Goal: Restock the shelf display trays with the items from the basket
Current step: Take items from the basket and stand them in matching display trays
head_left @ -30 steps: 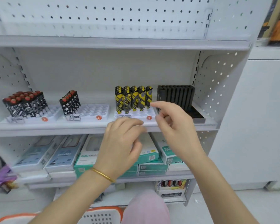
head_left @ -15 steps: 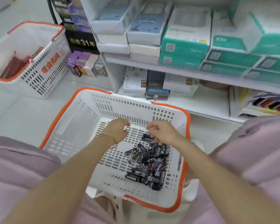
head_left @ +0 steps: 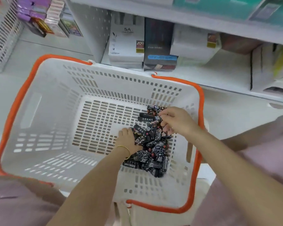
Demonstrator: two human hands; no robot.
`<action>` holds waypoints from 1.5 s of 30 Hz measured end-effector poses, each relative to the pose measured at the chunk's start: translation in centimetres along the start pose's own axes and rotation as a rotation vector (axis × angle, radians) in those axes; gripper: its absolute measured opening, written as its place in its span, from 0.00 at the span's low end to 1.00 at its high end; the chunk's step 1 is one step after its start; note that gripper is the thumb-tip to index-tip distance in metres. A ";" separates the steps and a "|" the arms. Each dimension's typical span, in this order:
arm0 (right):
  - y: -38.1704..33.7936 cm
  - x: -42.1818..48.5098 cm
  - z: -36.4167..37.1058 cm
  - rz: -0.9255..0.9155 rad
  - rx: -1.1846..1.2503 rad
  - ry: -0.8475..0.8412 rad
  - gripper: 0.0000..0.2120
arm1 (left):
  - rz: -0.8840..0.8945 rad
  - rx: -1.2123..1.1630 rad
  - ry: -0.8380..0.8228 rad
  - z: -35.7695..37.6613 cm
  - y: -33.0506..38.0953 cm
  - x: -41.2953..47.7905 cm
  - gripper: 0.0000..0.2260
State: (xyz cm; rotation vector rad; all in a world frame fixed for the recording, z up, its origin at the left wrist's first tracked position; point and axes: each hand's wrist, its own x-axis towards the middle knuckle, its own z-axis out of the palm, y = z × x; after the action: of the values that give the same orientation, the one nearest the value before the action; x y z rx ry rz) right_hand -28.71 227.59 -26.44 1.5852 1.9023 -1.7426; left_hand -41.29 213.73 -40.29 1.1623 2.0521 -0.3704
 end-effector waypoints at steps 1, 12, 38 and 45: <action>0.0 0.0 -0.1 0.001 0.004 0.004 0.10 | -0.007 -0.020 0.004 -0.1 0.3 0.3 0.42; 0.2 -0.3 0.0 0.029 0.016 0.010 0.10 | 0.108 -0.195 0.005 0.1 2.7 1.3 0.29; 0.0 -0.1 -0.3 0.037 0.027 0.017 0.09 | 0.156 -0.216 0.118 -3.9 1.7 4.3 0.21; 0.3 -0.2 -0.4 0.049 0.023 0.015 0.07 | 0.227 -0.098 0.202 -0.7 2.2 4.4 0.25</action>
State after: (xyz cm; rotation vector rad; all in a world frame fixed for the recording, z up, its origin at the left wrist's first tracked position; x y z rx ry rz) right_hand -28.20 227.75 -26.37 1.6427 1.8397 -1.7444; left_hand -41.23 218.04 -42.72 1.4018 2.0539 -0.0426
